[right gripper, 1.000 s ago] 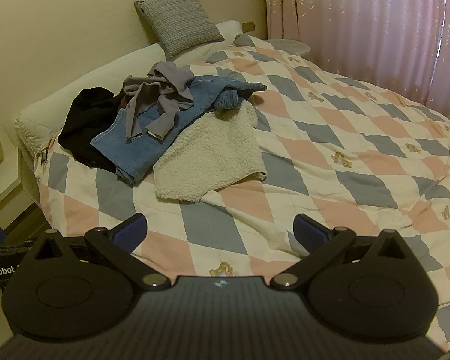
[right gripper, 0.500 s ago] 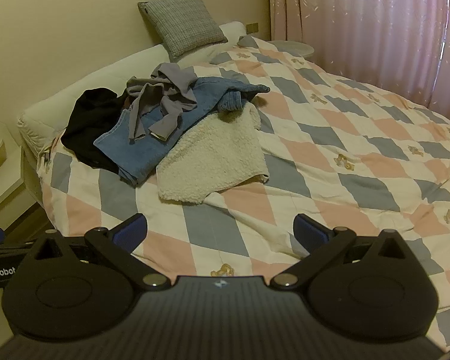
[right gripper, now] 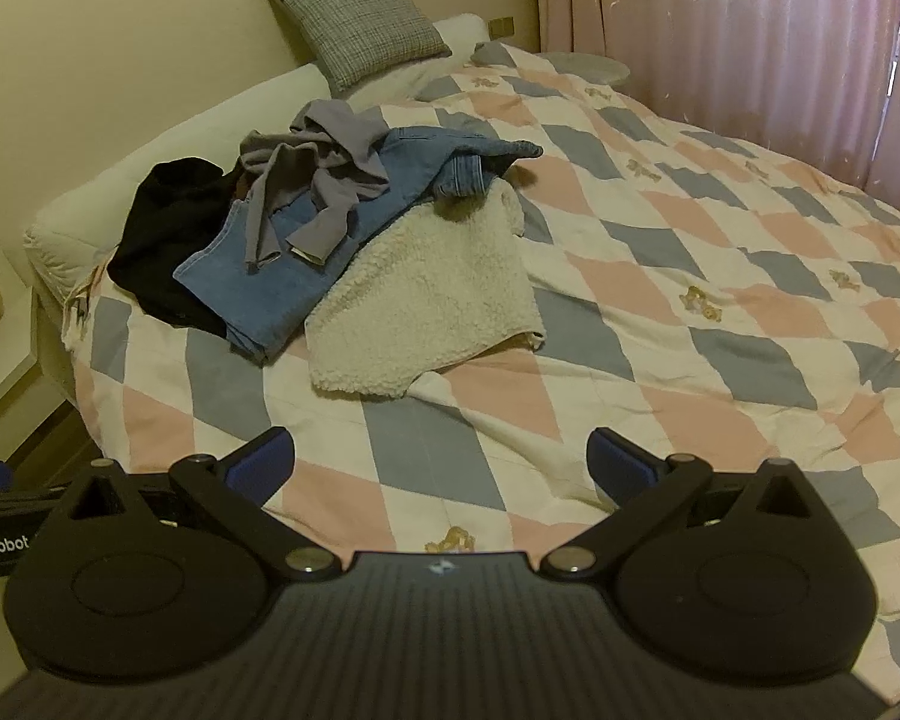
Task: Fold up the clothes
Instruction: 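Move both grippers toward the cream fleece vest on the clothes pile, then grasp the cream fleece vest edge with the left gripper while the right gripper grasps another edge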
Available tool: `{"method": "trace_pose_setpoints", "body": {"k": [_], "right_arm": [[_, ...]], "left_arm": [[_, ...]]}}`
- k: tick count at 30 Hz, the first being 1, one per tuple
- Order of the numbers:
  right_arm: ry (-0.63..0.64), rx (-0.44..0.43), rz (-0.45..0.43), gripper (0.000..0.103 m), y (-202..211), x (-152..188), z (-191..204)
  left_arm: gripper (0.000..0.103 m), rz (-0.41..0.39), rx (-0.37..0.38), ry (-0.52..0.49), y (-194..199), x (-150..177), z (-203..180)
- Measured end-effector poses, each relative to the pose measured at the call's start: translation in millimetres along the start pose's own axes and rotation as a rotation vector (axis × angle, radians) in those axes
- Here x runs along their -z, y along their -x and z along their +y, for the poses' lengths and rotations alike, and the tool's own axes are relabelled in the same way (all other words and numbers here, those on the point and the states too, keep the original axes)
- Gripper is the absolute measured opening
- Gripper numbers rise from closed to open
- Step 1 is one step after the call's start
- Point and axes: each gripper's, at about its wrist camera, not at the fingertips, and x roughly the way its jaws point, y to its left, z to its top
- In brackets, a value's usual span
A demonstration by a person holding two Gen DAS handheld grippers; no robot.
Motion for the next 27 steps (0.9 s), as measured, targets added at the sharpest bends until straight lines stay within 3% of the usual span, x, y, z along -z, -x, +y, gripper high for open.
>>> {"method": "trace_pose_setpoints", "body": {"k": [14,16,20,21,23,27], "right_arm": [[-0.114,0.048,0.023,0.103,-74.7,-46.4,-6.9],[-0.113,0.032,-0.027,0.103,-80.1,-50.1,-9.4],[-0.026,0.001,-0.229,0.103,-91.1,-43.3,-13.1],[0.012,0.001,-0.267,0.103,-97.9,-39.0,-13.6],[0.078,-0.001,-0.256,0.103,-118.1,-33.5,-15.0],[0.212,0.035,-0.13,0.103,-184.7,-17.0,-26.3]], "left_arm": [[0.103,0.086,0.072,-0.086,-91.0,-73.9,-2.6],[0.103,0.096,0.091,-0.098,-107.5,-80.4,-3.1],[0.103,0.12,0.135,-0.142,-146.3,-80.9,-9.2],[0.103,0.125,0.124,-0.165,-156.6,-78.5,-12.3],[0.103,0.106,0.097,-0.239,-180.0,-69.1,-22.2],[0.102,-0.014,0.045,-0.466,-222.0,-47.4,-53.2]]}}
